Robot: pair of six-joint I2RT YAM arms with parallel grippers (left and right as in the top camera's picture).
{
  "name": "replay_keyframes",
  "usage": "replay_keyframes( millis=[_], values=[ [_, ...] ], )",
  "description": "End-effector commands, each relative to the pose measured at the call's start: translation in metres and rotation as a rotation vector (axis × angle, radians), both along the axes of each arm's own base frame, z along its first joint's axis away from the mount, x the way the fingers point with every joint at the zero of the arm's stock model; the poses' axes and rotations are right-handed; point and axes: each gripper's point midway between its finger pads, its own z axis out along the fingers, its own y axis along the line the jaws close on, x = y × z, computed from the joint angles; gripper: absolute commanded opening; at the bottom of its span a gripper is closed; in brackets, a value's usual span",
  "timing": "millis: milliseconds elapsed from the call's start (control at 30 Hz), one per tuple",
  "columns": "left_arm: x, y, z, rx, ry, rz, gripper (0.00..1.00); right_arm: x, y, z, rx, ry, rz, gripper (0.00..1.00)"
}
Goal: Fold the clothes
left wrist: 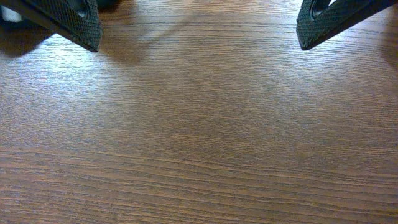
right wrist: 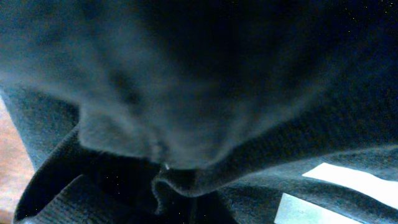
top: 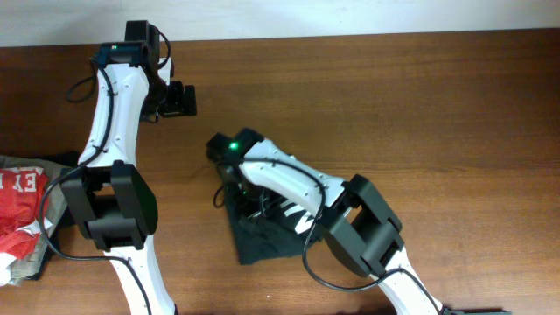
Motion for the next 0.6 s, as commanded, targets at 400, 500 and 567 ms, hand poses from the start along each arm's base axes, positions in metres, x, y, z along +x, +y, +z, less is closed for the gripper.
replay_keyframes(
  millis=[400,500,567],
  values=[
    [-0.043,-0.049,-0.014,-0.467,0.151,-0.120,0.99,0.216,-0.201,0.228,0.262,-0.603,-0.531,0.99],
    [-0.080,-0.090,-0.028,-0.746,0.236,-0.204,0.82,0.216,-0.273,0.220,0.295,-0.525,-0.688,0.99],
    [-0.114,-0.118,-0.040,-0.925,0.300,-0.248,0.81,0.212,-0.298,0.216,0.272,-0.509,-0.704,0.99]
  ],
)
